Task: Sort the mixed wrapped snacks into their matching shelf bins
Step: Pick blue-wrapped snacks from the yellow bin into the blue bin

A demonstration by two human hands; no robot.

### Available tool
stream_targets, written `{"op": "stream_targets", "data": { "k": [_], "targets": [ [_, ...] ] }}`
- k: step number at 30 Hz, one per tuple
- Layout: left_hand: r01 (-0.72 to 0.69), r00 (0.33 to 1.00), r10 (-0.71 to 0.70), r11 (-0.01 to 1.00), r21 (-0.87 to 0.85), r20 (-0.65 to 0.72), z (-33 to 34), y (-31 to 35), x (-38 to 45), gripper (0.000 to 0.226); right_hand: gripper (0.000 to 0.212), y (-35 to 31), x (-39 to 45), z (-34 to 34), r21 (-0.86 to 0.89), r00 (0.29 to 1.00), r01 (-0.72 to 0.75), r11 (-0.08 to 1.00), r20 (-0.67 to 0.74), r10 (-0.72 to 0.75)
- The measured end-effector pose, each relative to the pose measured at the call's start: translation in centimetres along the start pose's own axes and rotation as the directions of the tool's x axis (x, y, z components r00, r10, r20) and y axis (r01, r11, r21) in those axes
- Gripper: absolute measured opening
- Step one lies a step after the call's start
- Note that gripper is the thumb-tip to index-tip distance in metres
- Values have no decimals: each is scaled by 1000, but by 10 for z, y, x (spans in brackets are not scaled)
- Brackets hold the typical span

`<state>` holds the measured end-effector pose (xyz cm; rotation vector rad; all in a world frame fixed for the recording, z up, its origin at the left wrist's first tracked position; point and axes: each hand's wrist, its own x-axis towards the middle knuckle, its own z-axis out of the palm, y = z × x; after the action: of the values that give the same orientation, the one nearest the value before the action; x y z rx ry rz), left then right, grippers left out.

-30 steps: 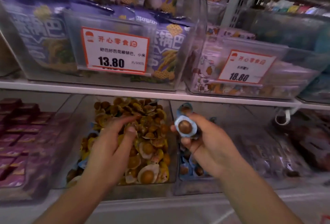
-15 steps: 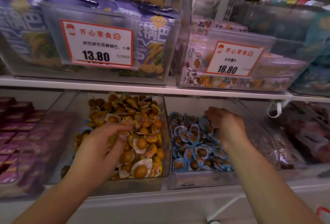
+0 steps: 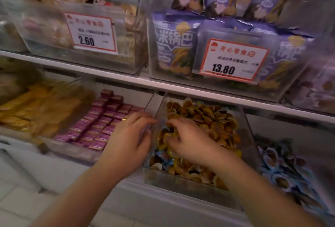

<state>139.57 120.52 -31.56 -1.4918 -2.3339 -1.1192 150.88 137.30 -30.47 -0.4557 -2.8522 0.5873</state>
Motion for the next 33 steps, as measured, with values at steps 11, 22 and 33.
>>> {"op": "stream_targets", "data": {
  "k": [11,22,33],
  "targets": [
    [21,997,-17,999,-41,81,-7,-6,-3,36,69,20,62,23,-315,934,-2,949,338,114],
    [34,997,-30,997,-65,67,-9,-2,-5,31,24,17,56,15,-366,934,82,927,353,56],
    [-63,998,63,998,4,-29,-4,23,2,50,13,6,0,-33,312,977,-47,949,-181,108]
  ]
}}
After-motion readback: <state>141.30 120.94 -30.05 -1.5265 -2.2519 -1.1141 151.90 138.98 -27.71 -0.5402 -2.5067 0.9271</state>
